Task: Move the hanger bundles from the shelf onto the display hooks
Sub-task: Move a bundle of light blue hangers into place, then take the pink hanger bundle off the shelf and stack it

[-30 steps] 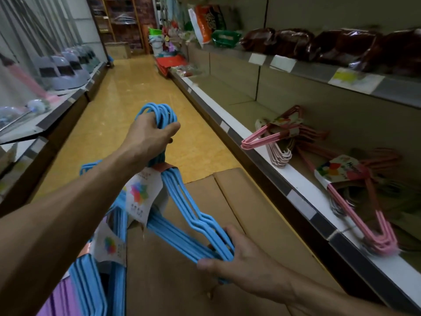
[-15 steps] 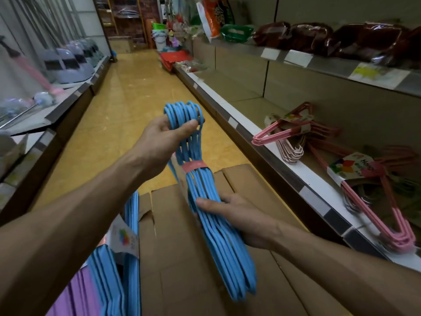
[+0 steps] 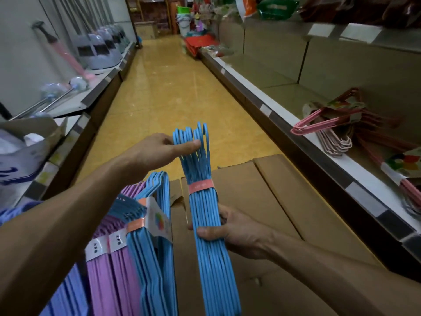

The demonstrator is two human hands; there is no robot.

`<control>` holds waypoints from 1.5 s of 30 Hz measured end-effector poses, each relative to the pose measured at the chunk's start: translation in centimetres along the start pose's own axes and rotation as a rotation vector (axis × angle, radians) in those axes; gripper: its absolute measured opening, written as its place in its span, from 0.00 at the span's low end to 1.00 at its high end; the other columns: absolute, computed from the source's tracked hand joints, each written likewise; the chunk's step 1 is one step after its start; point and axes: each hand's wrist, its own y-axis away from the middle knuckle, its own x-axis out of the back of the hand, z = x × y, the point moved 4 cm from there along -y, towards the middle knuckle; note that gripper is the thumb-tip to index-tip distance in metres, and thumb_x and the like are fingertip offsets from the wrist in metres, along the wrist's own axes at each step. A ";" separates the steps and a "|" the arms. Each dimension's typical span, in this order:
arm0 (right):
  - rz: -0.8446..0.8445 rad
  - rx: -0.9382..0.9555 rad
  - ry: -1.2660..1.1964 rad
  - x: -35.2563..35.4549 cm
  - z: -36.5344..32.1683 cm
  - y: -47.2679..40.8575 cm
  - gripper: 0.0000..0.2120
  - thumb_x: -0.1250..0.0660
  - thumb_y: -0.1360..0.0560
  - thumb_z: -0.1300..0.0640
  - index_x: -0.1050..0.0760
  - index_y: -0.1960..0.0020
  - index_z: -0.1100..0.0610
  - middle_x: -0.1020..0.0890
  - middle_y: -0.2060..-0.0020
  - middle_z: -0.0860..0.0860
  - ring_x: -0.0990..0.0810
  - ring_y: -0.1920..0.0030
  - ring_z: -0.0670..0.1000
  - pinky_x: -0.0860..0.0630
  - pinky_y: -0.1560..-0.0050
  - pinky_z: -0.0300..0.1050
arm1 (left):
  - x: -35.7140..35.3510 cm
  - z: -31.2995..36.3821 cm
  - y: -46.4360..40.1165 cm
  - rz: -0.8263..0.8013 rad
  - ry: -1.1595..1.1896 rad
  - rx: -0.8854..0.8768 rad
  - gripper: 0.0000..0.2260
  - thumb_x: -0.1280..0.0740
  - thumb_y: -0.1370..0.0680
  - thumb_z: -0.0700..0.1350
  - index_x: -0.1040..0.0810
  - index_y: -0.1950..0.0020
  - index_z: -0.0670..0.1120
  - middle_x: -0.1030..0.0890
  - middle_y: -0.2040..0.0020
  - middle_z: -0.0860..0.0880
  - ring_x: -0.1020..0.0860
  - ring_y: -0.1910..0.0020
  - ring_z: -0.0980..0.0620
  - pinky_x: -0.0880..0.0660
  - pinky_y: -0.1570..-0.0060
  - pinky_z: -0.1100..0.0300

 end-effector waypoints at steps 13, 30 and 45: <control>0.093 0.035 0.148 -3.4 5.9 -6.5 0.14 0.25 0.32 0.64 0.21 0.48 0.58 0.16 0.52 0.54 0.17 0.52 0.50 0.19 0.48 0.47 | 2.9 -7.0 -1.3 0.222 -0.458 -0.150 0.28 0.47 0.20 0.66 0.22 0.37 0.47 0.19 0.39 0.47 0.23 0.46 0.50 0.31 0.52 0.57; 0.004 -0.121 0.796 -5.4 6.4 -7.8 0.18 0.27 0.25 0.53 0.24 0.36 0.54 0.19 0.41 0.49 0.20 0.41 0.48 0.23 0.39 0.43 | 1.5 -9.8 -1.6 0.245 -0.872 -0.121 0.24 0.48 0.19 0.64 0.29 0.38 0.47 0.21 0.40 0.46 0.22 0.46 0.44 0.30 0.54 0.51; -0.192 -0.161 1.418 -3.8 3.1 -2.8 0.25 0.35 0.20 0.49 0.31 0.29 0.62 0.23 0.35 0.60 0.25 0.35 0.59 0.30 0.39 0.45 | 0.6 -6.9 -2.9 0.172 -0.732 -0.152 0.21 0.40 0.21 0.61 0.28 0.36 0.47 0.23 0.35 0.45 0.25 0.38 0.45 0.29 0.41 0.51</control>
